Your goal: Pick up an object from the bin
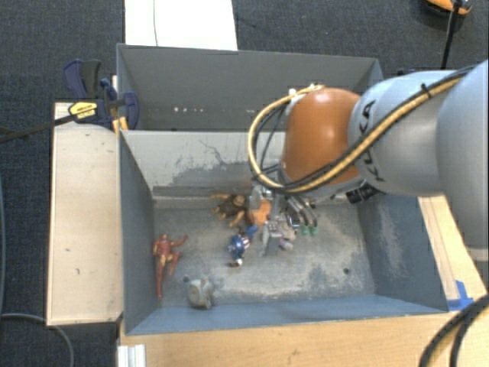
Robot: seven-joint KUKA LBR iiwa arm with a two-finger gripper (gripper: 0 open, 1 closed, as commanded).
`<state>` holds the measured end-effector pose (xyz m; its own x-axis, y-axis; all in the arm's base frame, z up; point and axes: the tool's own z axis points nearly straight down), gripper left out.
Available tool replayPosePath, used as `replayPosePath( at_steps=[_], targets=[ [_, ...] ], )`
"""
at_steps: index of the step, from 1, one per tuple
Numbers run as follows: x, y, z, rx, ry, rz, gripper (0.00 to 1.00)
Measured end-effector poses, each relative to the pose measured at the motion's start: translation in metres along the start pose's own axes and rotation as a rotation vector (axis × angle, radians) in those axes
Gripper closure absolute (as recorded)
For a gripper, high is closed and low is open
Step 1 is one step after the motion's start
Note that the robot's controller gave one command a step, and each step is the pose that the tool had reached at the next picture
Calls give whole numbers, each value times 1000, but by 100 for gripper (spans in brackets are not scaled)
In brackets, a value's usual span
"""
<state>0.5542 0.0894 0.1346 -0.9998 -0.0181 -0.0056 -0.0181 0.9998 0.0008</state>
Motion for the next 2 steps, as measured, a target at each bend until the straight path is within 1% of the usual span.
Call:
replayPosePath(
  at_steps=[1,2],
  targets=[
    [-5,7,22,-3,-5,155,0],
    [-5,2,42,-1,-3,-84,0]
  ],
)
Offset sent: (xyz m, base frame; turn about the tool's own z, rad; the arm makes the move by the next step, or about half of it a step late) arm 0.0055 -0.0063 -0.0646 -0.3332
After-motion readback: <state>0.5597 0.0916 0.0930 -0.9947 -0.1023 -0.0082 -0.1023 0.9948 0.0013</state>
